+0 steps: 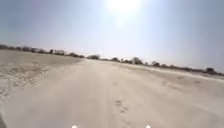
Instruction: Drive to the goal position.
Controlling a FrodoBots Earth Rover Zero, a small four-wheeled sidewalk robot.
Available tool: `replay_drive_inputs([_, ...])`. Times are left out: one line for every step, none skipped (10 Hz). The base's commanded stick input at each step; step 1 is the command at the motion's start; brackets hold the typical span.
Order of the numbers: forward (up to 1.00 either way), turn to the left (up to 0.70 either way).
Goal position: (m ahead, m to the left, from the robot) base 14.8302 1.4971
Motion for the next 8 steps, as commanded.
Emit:
replay_drive_inputs([0.70, 0.00])
replay_drive_inputs([0.70, 0.00])
replay_drive_inputs([0.70, 0.00])
replay_drive_inputs([0.70, 0.00])
replay_drive_inputs([0.70, 0.00])
replay_drive_inputs([0.70, 0.00])
replay_drive_inputs([0.70, 0.00])
replay_drive_inputs([0.70, 0.00])
